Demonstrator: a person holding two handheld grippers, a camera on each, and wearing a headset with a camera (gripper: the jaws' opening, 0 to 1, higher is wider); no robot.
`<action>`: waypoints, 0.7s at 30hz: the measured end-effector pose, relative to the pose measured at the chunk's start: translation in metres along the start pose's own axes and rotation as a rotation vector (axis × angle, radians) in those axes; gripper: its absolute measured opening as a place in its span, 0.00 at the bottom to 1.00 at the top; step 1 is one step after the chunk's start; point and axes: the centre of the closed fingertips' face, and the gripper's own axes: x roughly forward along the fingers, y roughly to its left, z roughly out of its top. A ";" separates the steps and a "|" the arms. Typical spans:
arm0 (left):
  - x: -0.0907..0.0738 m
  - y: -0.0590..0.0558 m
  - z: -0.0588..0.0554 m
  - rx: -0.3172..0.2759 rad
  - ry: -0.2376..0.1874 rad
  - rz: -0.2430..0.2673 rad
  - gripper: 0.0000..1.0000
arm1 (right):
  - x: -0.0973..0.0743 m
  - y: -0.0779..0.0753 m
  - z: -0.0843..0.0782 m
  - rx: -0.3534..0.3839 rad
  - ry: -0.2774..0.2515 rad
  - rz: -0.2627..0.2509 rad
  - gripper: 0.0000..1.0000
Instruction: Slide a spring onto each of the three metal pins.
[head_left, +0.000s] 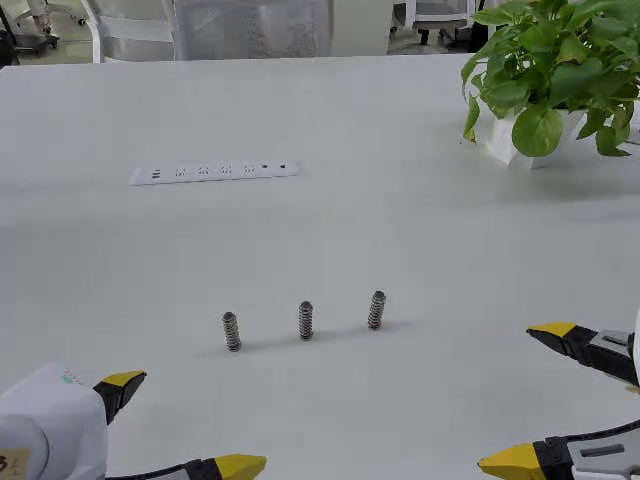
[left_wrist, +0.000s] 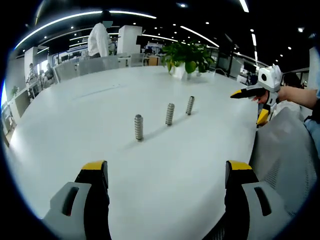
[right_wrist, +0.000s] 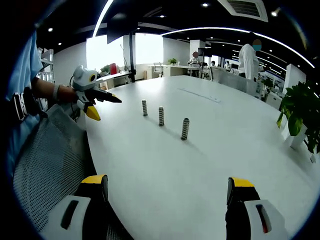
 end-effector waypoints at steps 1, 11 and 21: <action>0.000 -0.001 0.001 0.000 -0.001 0.001 0.97 | -0.001 0.001 0.000 0.004 -0.003 -0.002 0.99; 0.003 -0.002 0.006 -0.006 -0.014 0.002 0.97 | -0.005 -0.004 0.004 0.003 -0.007 -0.006 0.99; 0.001 -0.002 0.004 -0.017 -0.022 0.002 0.96 | -0.004 -0.005 0.003 -0.002 0.002 0.004 0.99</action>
